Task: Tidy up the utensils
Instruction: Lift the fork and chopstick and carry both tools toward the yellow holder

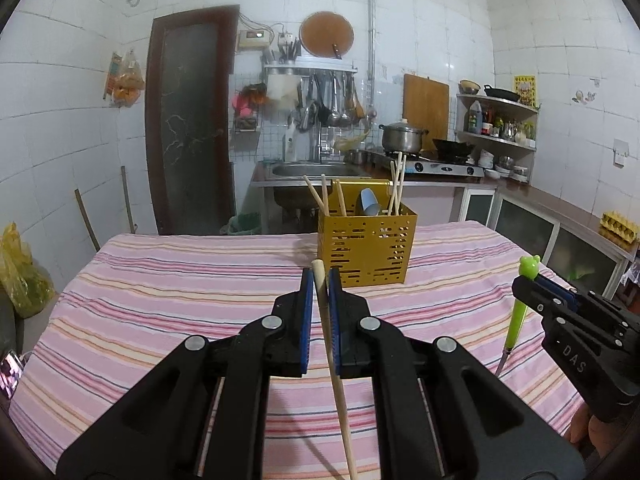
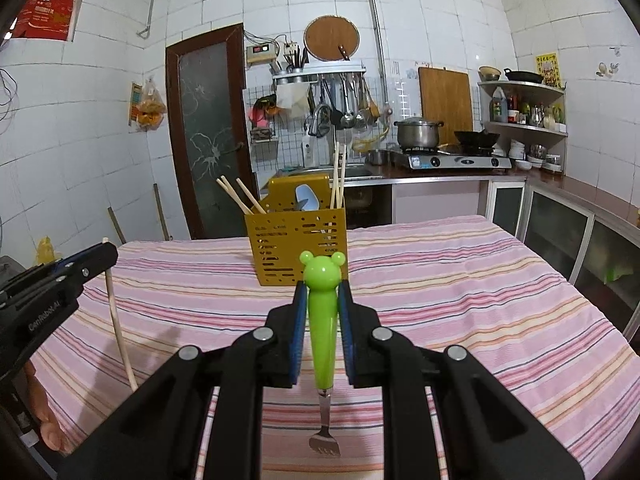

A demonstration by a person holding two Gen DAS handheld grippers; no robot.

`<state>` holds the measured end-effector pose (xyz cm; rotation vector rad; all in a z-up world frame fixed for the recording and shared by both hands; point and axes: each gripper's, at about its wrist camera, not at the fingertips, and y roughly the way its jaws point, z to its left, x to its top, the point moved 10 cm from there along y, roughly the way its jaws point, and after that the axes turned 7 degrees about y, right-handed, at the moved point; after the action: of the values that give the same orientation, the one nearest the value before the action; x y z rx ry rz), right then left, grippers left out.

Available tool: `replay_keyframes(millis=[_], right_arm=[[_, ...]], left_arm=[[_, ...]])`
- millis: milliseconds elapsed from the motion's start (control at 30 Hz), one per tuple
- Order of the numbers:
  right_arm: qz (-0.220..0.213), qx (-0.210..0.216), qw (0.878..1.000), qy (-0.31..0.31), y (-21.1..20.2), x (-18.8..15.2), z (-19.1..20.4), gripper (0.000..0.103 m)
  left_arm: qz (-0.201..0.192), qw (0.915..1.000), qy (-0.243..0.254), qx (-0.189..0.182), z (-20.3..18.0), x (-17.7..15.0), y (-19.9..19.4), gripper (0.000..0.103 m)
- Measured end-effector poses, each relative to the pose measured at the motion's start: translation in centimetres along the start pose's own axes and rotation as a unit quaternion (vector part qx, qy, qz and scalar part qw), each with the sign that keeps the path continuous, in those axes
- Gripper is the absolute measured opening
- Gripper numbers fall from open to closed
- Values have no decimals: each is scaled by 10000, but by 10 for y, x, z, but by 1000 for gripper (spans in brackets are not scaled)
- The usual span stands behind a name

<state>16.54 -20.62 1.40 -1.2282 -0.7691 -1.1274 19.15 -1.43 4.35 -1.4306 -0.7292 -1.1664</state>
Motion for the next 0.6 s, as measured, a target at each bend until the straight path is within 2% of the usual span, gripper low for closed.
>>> replay_keyframes(millis=[233,600], right_arm=[[-154,72,9998,-100,-7,11,9,16],[-165,84,9996,-221,4,27,8,16]], left_arm=[[-151,9999,-67,-31,9,9,-13,5],[-297,9995,-118,-75,16,34,-3,4]])
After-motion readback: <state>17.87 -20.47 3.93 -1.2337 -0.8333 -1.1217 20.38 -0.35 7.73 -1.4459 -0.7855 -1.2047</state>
